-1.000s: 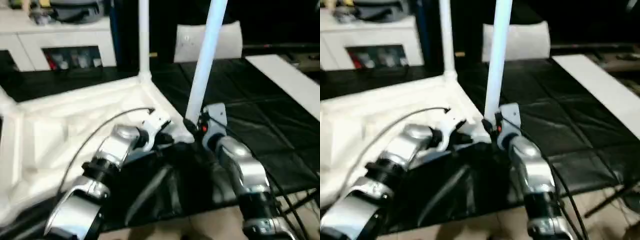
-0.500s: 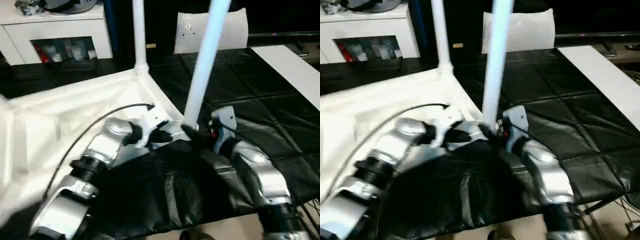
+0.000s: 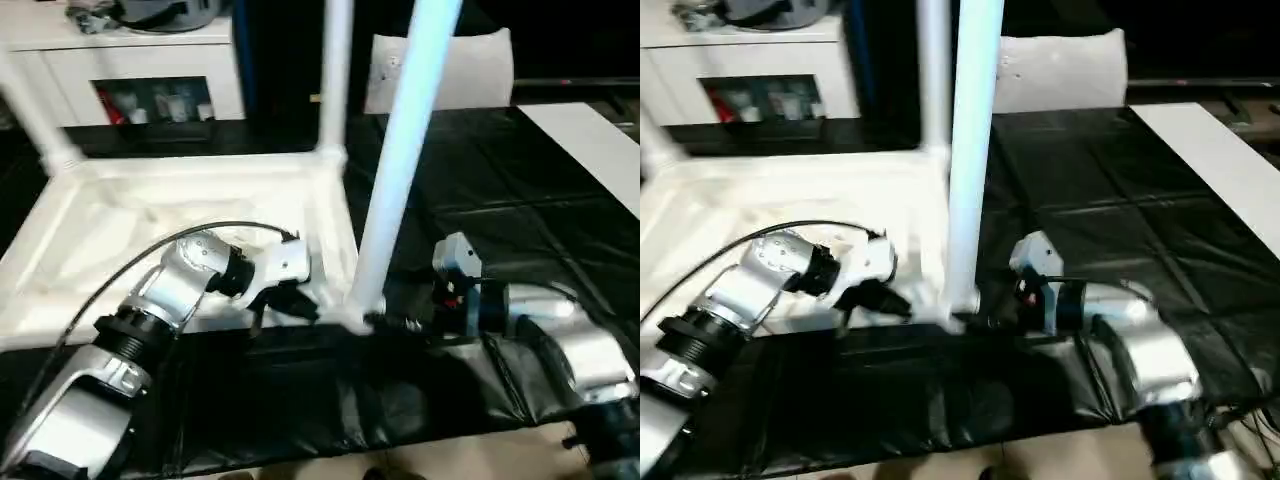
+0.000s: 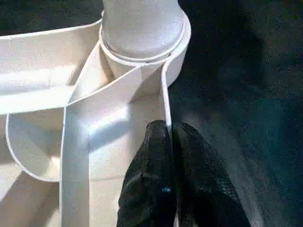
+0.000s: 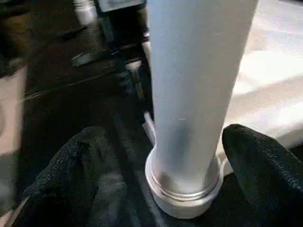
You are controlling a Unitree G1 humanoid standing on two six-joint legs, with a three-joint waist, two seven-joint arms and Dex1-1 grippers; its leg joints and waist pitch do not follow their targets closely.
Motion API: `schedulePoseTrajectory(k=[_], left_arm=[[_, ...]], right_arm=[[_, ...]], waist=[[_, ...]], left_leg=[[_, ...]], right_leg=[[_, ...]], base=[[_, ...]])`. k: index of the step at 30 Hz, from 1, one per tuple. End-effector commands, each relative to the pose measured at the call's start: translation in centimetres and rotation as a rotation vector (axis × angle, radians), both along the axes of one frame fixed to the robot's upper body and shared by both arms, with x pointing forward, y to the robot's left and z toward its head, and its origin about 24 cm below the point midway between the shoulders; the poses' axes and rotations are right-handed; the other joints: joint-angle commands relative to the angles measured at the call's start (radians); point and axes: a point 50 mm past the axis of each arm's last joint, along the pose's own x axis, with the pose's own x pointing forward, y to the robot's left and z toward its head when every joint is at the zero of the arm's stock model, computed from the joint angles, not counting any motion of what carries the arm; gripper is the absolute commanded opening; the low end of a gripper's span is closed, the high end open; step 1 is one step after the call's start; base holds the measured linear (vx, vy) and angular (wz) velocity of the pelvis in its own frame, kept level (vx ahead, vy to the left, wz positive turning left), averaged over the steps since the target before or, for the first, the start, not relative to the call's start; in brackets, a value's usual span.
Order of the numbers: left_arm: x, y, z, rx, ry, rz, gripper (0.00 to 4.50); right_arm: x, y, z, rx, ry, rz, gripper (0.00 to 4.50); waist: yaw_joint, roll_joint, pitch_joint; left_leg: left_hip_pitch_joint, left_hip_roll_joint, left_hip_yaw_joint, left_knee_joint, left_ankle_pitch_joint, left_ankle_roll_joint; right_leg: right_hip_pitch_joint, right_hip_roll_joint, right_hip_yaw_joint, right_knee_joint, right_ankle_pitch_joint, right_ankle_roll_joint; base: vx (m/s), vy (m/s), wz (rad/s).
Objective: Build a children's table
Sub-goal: Rotate leg to tighten
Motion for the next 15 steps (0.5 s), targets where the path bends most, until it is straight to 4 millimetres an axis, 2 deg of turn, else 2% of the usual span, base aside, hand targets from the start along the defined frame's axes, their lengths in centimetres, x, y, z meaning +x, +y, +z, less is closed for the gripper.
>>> schedulePoseTrajectory(k=[1,5,9,12,15], left_arm=[[-1.0,-0.4,-1.0,0.076,0.06,-0.123,0.0],[-1.4,-0.4,-0.7,0.08,0.087,-0.2,0.0],[-1.5,-0.6,-0.6,0.075,0.092,-0.233,0.0],[-1.5,-0.9,-0.5,0.062,0.093,-0.252,0.0],[-1.6,-1.0,-0.5,0.057,0.094,-0.258,0.0]], right_arm=[[-0.1,0.2,0.0,0.004,0.009,0.049,4.03],[-0.1,0.5,-0.1,0.002,0.026,0.105,3.73],[-0.1,0.8,-0.1,0.011,0.039,0.141,3.38],[-0.2,1.1,-0.1,0.023,0.053,0.172,3.18],[-0.3,1.3,-0.2,0.03,0.065,0.192,2.82]], waist=[[-0.001,-0.014,-0.065],[0.005,-0.013,-0.07],[0.008,-0.014,-0.072],[0.013,-0.014,-0.072],[0.018,-0.017,-0.071]], left_leg=[[-0.014,0.022,0.012,-0.079,-0.122,0.073],[-0.008,0.024,0.016,-0.078,-0.09,0.069],[-0.012,0.024,0.02,-0.075,-0.062,0.082],[-0.013,0.022,0.021,-0.075,-0.067,0.082],[-0.012,0.023,0.022,-0.076,-0.075,0.075]], right_leg=[[0.065,-0.044,0.061,-0.073,-0.338,-0.171],[0.062,-0.042,0.068,-0.059,-0.263,-0.206],[0.066,-0.042,0.072,-0.049,-0.199,-0.233],[0.068,-0.044,0.072,-0.051,-0.213,-0.23],[0.066,-0.044,0.072,-0.055,-0.253,-0.211]], base=[[0.0,0.0,0.0],[0.0,0.0,0.0],[0.0,0.0,0.0],[0.0,0.0,0.0],[0.0,0.0,0.0]])
